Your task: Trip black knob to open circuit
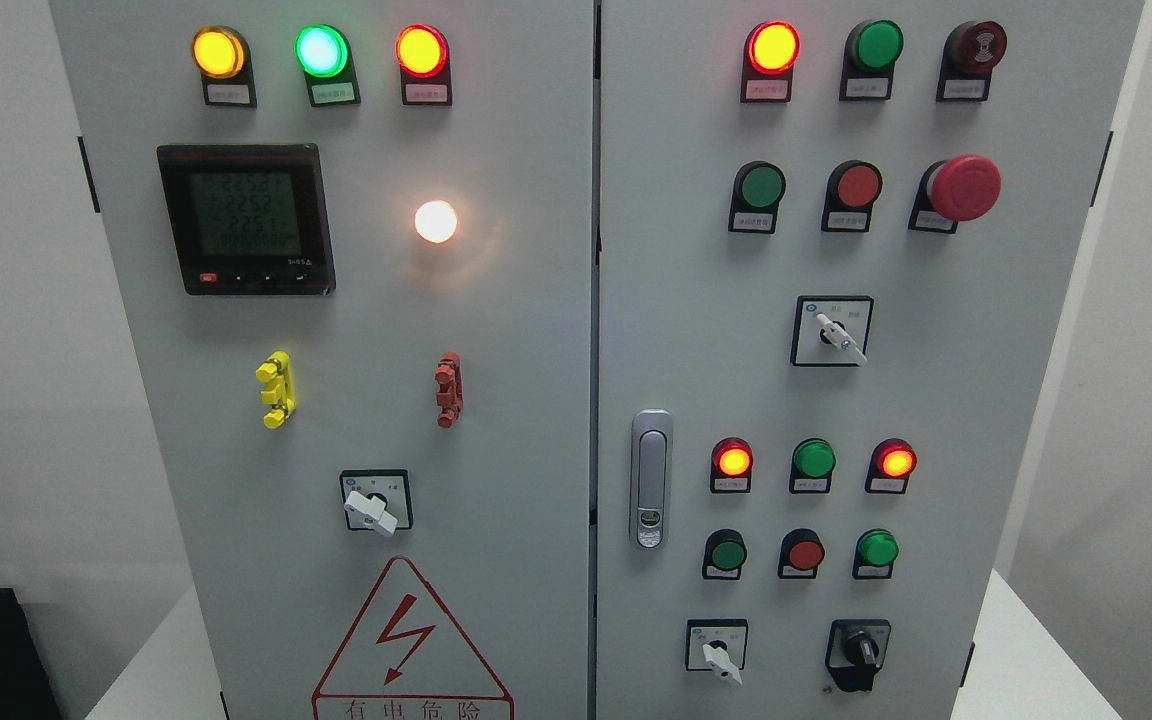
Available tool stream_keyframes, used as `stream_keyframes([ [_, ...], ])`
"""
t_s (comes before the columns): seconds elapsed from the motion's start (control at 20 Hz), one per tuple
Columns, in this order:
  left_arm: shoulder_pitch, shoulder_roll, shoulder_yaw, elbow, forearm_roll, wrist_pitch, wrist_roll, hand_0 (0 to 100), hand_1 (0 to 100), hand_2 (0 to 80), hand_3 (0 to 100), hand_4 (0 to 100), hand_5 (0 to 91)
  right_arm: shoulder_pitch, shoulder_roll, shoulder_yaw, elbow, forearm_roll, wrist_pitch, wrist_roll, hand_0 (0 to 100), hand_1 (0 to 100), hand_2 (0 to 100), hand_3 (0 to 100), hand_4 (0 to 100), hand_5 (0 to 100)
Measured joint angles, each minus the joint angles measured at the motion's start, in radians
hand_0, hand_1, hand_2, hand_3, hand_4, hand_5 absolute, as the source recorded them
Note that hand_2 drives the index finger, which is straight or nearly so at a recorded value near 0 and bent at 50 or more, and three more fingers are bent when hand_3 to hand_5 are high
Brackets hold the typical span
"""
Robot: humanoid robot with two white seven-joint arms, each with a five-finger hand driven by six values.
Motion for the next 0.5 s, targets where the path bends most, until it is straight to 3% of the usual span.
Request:
stream_keyframes([
  [0.5,0.000,0.000,0.000,0.000,0.000,0.000,0.000,12,39,0.0,0,0,0.0,0.016,-0.001,0.019,-0.107,-0.007,0.004,-0.008,0,7,0,89,74,60],
])
